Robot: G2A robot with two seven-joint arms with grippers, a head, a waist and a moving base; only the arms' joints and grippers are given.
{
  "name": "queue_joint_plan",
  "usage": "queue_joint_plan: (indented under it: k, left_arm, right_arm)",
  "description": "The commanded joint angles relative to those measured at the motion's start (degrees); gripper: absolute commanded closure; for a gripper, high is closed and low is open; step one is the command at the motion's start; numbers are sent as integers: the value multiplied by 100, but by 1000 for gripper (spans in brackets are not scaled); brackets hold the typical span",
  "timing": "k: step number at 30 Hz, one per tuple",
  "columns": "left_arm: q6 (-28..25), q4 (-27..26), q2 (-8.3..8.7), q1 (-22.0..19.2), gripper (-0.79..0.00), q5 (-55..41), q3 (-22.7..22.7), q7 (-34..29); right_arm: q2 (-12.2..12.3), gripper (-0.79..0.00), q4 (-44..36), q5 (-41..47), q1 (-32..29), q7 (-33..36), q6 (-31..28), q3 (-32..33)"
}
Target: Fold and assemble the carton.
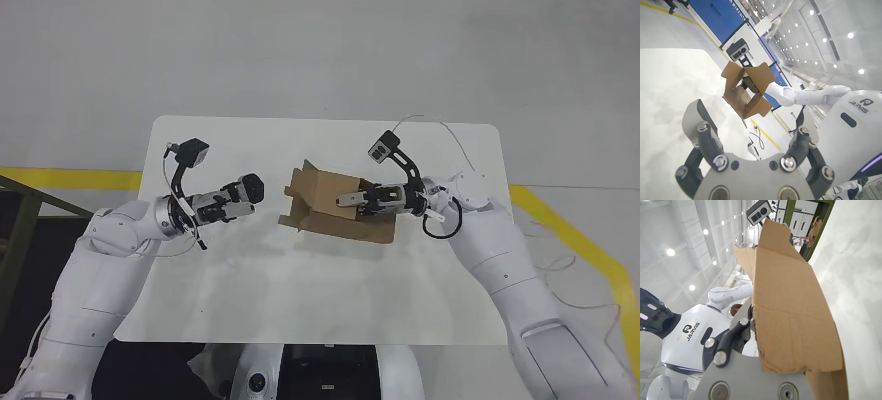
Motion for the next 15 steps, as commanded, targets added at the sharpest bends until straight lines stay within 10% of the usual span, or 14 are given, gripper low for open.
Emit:
queue_joint_plan:
  k: [1, 15]
  left_arm:
    - [3, 4, 0, 1, -785, -17, -2, -3]
    - [-25, -55, -7, 4, -785, 179, -70, 300]
  right_arm:
    - [-1, 0, 71, -64, 49, -80, -79, 10]
    - [-1, 0, 71, -64, 49, -80, -79, 10]
